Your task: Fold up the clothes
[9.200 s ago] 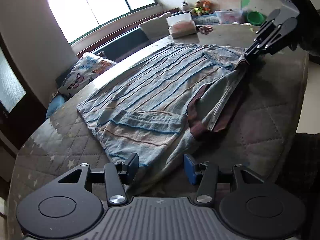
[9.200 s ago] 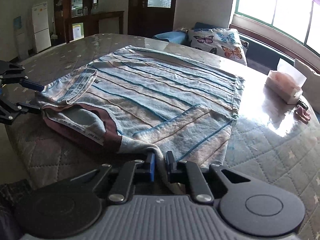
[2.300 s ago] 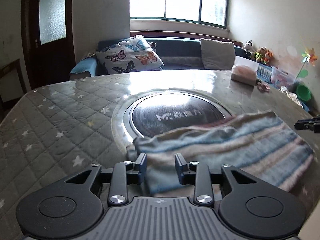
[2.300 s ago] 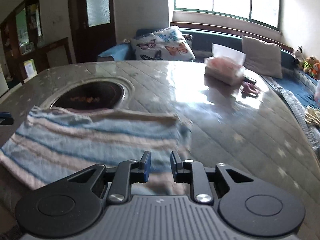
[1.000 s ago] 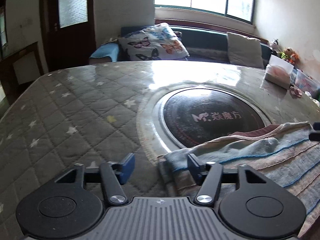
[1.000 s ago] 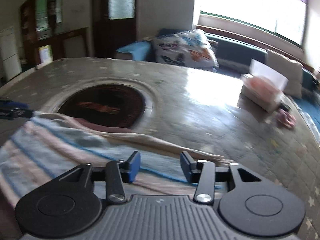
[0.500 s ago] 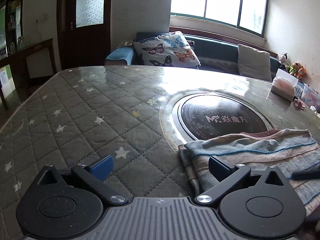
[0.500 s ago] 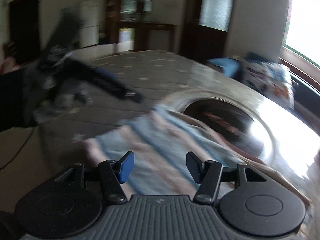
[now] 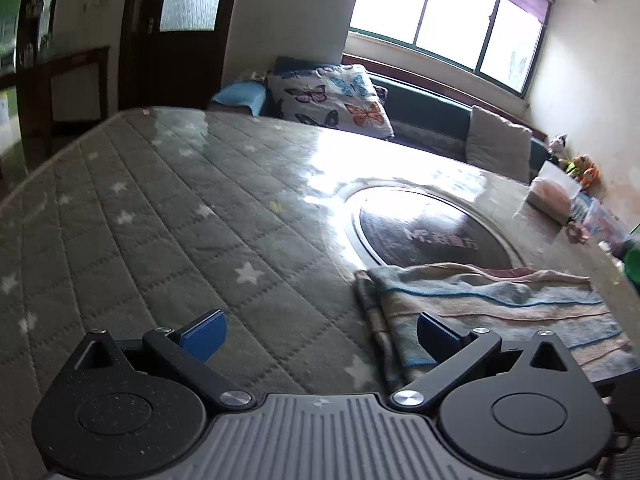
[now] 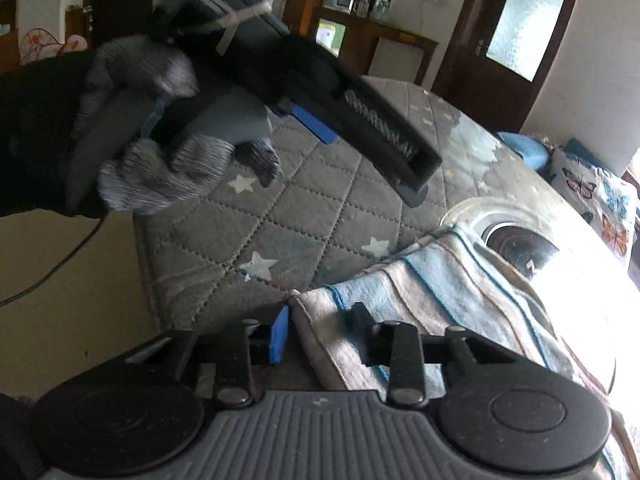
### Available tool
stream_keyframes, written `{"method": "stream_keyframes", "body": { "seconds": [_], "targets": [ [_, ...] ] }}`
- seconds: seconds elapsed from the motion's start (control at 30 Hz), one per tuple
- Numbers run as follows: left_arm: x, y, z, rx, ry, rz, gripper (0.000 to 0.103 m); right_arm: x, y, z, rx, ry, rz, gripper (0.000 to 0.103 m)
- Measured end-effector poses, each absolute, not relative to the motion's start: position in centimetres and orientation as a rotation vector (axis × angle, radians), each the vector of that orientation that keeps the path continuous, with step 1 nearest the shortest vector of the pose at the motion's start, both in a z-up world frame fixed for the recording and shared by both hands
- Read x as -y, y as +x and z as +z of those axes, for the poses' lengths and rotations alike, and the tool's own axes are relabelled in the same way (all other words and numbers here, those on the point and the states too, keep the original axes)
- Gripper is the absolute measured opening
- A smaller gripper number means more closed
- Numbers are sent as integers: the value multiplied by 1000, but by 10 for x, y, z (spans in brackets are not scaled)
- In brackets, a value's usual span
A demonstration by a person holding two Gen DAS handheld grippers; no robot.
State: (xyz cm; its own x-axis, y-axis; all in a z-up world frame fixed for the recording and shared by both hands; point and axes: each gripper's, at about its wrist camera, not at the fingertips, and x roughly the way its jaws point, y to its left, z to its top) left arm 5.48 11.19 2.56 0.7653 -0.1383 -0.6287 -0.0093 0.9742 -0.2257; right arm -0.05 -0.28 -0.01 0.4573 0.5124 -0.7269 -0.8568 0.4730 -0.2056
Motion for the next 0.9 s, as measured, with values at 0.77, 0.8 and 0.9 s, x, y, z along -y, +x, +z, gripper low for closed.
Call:
{"method": "stream_keyframes", "body": {
  "seconds": [0.77,0.8,0.9],
  "targets": [
    [-88,81,0,-911,-614,-213,41,58,6,48,-592,-320,928,7],
    [-88,82,-2,-916,-629,-219,28,60,5,48,-592,-314,933,7],
    [-87,86,-4,-922,-641,-226,14,63,7,45,-602,-304,938,8]
  ]
}}
